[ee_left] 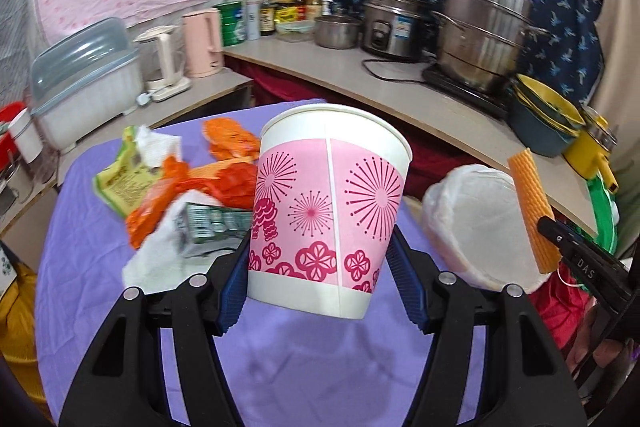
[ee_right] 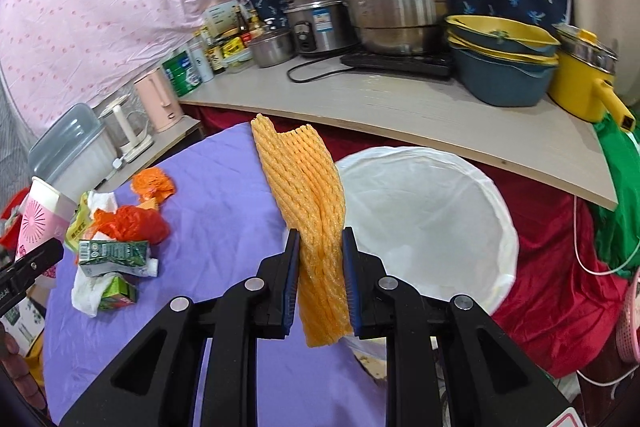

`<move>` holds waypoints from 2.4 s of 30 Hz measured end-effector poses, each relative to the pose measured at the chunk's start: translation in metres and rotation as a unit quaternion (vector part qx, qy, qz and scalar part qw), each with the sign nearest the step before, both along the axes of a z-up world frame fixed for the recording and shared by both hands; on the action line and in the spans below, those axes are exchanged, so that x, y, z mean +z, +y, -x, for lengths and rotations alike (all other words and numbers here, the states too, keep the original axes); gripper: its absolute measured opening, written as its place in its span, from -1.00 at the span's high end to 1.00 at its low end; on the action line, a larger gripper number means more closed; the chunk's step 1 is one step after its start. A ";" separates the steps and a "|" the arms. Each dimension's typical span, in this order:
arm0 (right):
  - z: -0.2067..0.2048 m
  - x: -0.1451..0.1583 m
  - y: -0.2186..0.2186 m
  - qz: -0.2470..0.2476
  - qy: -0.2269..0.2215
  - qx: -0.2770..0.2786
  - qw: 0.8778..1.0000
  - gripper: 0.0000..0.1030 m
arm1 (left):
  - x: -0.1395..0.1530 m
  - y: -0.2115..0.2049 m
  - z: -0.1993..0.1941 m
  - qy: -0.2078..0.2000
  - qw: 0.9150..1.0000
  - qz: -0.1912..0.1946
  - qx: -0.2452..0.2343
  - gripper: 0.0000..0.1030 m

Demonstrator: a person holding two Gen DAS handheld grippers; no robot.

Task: Collect trash
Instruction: 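Carry the pink cup and orange mesh sleeve over the white trash bin, then open the left tool over the bin while the right tool releases the mesh sleeve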

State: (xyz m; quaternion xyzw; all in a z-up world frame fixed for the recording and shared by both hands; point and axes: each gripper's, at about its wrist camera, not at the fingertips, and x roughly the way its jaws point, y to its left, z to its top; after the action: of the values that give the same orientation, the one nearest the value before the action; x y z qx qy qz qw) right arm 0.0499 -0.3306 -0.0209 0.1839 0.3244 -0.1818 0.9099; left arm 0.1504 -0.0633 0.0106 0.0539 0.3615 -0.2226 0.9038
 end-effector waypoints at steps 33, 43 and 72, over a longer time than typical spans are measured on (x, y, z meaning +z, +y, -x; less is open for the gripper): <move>0.036 -0.054 -0.089 -0.052 0.024 -0.113 0.992 0.61 | -0.066 -0.208 0.021 0.060 0.979 -0.040 -0.190 -0.19; 0.024 -0.054 -0.088 -0.041 0.025 -0.111 0.993 0.26 | -0.072 -0.213 0.011 0.061 0.980 -0.042 -0.182 -0.44; 0.016 -0.004 -0.049 -0.010 -0.021 -0.092 0.996 -0.21 | -0.041 -0.151 -0.003 0.042 0.992 -0.011 -0.122 -0.61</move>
State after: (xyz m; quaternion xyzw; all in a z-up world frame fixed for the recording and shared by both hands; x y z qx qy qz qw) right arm 0.0338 -0.3799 -0.0254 0.2254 0.2888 -0.2573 0.8942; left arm 0.1537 -0.2144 -0.0305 0.0982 0.3928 -0.3290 0.8531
